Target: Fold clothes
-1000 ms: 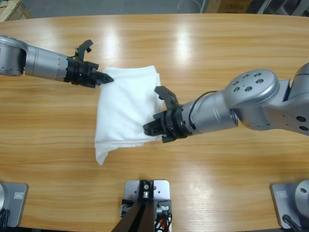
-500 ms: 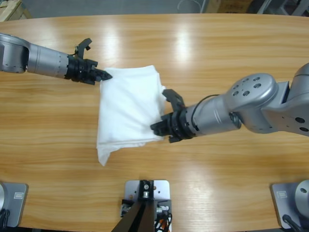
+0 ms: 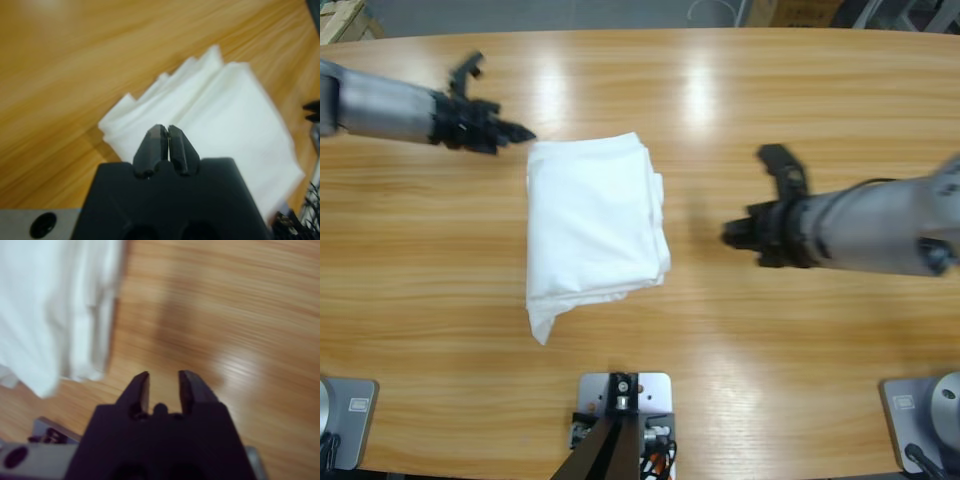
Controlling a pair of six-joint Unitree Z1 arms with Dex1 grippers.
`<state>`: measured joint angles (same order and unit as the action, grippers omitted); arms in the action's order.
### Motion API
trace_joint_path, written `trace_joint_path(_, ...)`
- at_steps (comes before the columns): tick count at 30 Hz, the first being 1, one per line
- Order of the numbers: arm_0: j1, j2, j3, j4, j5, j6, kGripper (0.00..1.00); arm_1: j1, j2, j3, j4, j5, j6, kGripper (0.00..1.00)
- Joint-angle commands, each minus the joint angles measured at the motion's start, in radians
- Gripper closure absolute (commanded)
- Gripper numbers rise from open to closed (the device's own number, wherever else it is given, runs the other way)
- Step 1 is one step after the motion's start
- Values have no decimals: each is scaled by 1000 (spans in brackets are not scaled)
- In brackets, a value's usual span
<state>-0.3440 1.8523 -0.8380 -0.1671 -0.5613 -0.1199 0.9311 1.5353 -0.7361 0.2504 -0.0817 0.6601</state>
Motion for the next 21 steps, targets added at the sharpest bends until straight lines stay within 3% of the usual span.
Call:
trace_joint_path(1, -78, -304, -215, 566, -14, 267, 4, -17, -181, -65, 295, -64, 21, 0)
trace_joint_path(4, -211, -307, -331, 816, 138, 398, 4, -36, -187, -85, 386, -61, 16, 0)
trace_joint_path(8, -347, -247, -454, 1004, 382, 531, 4, -69, -220, -93, 406, -28, 11, 0)
trace_joint_path(15, -475, -78, -686, 1167, 416, 650, 4, -73, -223, -95, 400, -2, 14, 0)
trace_joint_path(21, -578, 38, -733, 1184, 420, 654, 4, -74, -216, -87, 386, 10, 19, 0)
